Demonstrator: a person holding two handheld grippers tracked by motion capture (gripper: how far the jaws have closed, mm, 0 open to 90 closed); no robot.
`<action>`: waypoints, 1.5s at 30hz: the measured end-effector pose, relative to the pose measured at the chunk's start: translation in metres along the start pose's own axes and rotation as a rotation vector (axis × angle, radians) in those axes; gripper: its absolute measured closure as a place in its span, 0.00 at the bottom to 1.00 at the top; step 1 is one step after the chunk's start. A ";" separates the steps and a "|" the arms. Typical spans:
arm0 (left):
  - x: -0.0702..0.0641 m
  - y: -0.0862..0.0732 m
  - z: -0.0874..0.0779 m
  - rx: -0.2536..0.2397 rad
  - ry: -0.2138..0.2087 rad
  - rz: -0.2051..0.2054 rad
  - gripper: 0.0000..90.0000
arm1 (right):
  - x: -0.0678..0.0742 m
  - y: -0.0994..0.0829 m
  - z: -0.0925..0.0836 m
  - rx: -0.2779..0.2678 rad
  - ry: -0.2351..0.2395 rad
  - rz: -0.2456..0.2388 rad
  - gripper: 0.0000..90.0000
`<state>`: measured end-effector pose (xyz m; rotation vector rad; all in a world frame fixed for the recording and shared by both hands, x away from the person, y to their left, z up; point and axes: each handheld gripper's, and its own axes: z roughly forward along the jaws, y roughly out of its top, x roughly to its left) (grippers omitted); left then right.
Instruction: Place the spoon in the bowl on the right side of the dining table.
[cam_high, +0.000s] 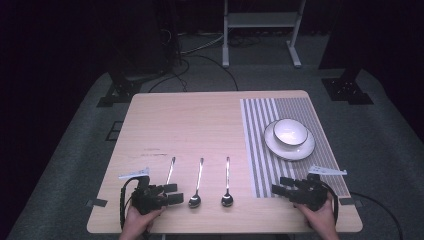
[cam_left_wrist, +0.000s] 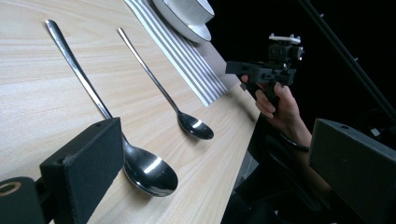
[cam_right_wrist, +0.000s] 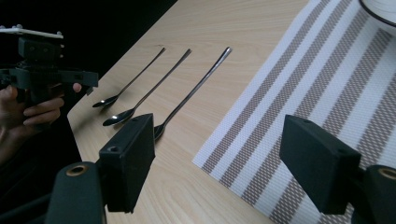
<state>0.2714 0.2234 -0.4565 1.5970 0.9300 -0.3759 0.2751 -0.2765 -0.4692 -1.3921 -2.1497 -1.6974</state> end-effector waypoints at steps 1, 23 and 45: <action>0.000 0.000 0.000 0.001 -0.002 0.002 0.03 | 0.001 0.002 0.002 0.003 0.002 -0.006 0.28; -0.003 -0.001 0.009 0.025 -0.025 0.000 0.03 | 0.018 0.030 0.031 0.057 0.024 -0.061 0.28; -0.005 -0.004 0.020 0.060 -0.052 -0.007 0.03 | 0.031 0.044 0.063 0.100 0.066 -0.093 0.28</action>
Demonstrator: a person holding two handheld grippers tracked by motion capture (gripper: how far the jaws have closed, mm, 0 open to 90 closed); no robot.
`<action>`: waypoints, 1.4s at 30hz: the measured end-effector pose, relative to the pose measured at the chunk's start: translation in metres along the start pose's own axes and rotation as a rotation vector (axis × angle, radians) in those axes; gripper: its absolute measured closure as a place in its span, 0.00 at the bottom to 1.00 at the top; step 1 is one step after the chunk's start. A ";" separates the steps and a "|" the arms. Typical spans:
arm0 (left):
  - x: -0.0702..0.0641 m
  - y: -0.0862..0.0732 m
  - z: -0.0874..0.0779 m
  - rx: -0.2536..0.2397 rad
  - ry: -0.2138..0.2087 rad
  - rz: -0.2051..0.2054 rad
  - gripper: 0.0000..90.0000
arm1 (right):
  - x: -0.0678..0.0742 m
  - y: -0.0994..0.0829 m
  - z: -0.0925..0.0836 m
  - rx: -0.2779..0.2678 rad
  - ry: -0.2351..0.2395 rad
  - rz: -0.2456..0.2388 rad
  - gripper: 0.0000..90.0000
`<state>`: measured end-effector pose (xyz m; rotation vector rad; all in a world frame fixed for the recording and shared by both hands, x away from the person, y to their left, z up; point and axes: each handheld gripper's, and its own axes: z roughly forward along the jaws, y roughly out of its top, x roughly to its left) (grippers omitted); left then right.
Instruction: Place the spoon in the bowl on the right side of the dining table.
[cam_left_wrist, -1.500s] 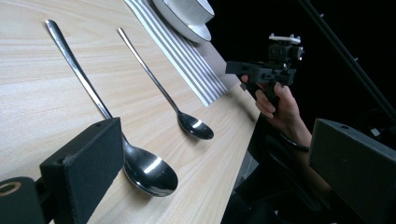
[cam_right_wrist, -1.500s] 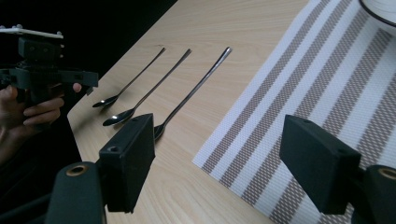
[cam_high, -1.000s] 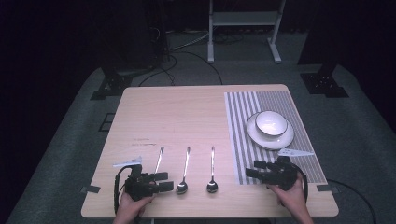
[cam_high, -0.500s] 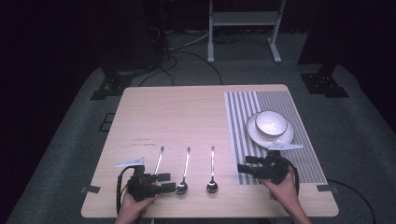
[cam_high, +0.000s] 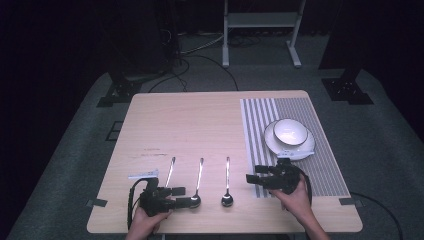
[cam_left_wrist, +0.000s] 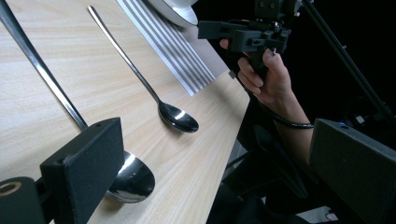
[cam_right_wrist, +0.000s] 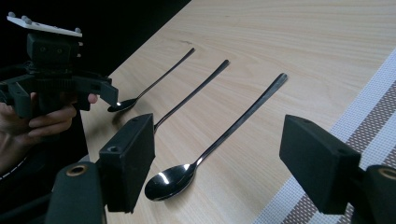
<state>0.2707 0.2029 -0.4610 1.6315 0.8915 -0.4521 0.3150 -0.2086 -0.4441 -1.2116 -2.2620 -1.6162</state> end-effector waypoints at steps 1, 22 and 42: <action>0.000 0.000 0.001 0.004 -0.001 -0.005 0.03 | 0.000 0.000 0.001 0.002 0.002 0.000 0.28; 0.003 -0.008 0.024 0.101 -0.013 -0.029 0.03 | 0.005 0.012 0.027 0.044 0.024 -0.020 0.28; 0.011 -0.014 0.037 0.179 0.024 -0.092 0.05 | 0.017 0.022 0.053 0.085 0.059 -0.047 0.28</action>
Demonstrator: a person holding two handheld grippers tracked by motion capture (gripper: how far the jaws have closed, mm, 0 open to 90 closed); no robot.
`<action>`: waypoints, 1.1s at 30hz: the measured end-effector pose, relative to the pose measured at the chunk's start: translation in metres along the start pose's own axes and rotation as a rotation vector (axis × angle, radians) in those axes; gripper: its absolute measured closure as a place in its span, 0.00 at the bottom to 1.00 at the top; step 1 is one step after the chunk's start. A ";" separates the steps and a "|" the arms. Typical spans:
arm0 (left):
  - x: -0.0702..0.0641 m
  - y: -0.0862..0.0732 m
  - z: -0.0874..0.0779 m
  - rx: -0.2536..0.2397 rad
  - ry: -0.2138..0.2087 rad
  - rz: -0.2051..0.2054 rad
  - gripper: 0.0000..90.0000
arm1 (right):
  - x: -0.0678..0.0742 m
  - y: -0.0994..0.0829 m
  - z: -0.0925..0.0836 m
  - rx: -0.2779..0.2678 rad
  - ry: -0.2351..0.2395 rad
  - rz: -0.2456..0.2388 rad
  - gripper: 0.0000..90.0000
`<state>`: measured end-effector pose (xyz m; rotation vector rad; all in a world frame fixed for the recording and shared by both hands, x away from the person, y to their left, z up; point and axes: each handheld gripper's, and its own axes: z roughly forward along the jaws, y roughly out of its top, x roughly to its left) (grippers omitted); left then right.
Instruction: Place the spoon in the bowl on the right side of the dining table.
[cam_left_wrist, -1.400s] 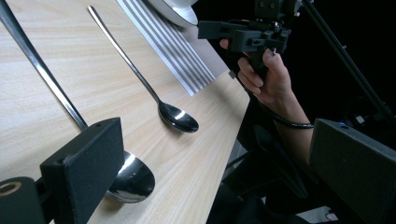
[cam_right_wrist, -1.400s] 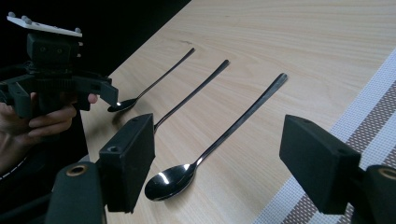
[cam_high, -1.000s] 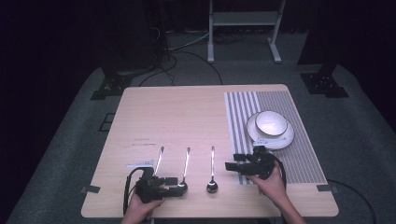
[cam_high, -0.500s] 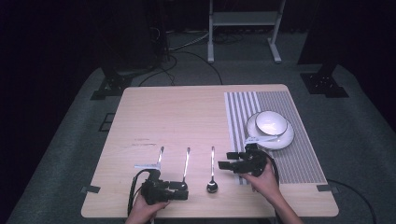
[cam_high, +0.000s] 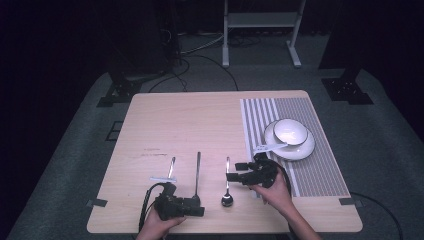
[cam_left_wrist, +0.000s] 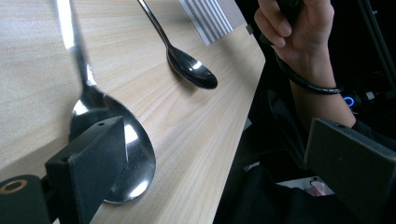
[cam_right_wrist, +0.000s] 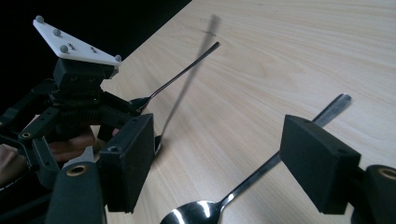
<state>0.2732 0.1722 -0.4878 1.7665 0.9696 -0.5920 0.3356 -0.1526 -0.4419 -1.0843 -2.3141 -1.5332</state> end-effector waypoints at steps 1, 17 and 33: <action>0.000 0.000 0.000 0.000 0.002 0.000 0.05 | 0.001 0.000 0.002 0.004 0.000 -0.002 0.28; 0.002 -0.001 -0.001 -0.008 -0.004 -0.017 0.05 | -0.001 0.007 0.030 0.060 0.025 0.016 0.29; 0.002 -0.001 -0.001 -0.010 -0.015 -0.025 0.05 | -0.007 0.019 0.052 0.088 0.050 0.051 0.29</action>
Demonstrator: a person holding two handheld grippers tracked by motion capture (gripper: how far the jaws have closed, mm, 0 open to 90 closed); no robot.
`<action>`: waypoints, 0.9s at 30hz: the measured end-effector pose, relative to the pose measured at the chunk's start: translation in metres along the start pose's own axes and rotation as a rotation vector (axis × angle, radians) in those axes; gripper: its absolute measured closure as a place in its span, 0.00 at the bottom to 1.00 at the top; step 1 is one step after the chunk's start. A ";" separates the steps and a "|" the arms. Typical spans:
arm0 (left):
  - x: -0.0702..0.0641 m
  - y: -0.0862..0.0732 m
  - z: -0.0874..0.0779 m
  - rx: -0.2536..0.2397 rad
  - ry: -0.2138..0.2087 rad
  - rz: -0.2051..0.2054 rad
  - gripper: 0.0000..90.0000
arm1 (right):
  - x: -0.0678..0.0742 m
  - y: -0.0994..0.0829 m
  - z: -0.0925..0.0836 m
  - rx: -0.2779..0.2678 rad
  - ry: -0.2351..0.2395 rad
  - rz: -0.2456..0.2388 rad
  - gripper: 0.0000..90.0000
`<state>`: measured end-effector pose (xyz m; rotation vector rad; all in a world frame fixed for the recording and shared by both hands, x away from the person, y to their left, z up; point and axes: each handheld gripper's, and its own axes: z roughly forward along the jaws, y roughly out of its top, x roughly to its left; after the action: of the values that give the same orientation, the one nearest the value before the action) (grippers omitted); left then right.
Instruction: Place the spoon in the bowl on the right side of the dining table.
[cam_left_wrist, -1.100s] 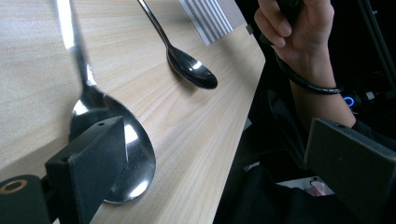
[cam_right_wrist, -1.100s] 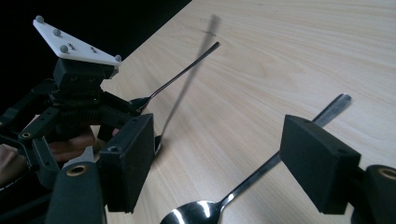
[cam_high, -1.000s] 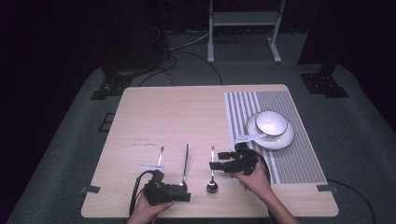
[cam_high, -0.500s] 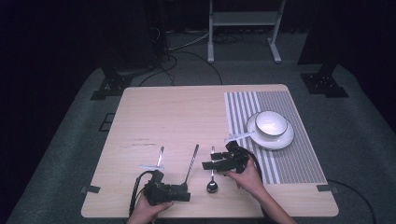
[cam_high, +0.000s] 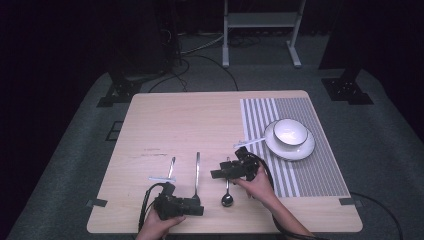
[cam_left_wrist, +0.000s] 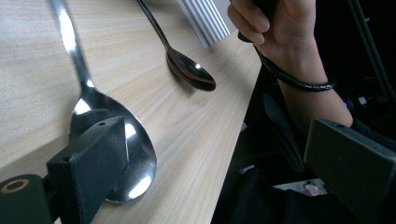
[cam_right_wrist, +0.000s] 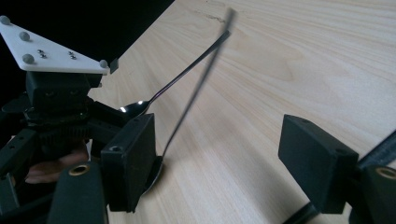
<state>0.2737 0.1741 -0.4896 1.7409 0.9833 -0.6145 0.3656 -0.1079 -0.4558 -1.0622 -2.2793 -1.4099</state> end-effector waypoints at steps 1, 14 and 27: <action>0.000 0.000 0.000 0.001 0.001 0.002 0.05 | 0.000 0.001 0.002 0.001 0.002 0.001 0.29; 0.001 -0.001 -0.002 -0.004 0.000 -0.005 0.05 | -0.001 0.012 0.019 0.011 0.015 0.024 0.40; 0.001 -0.001 -0.002 -0.008 -0.002 -0.010 0.06 | -0.004 0.010 0.017 0.001 0.038 0.062 0.88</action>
<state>0.2735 0.1768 -0.4904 1.7290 0.9923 -0.6174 0.3779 -0.0927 -0.4595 -1.0868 -2.2005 -1.3931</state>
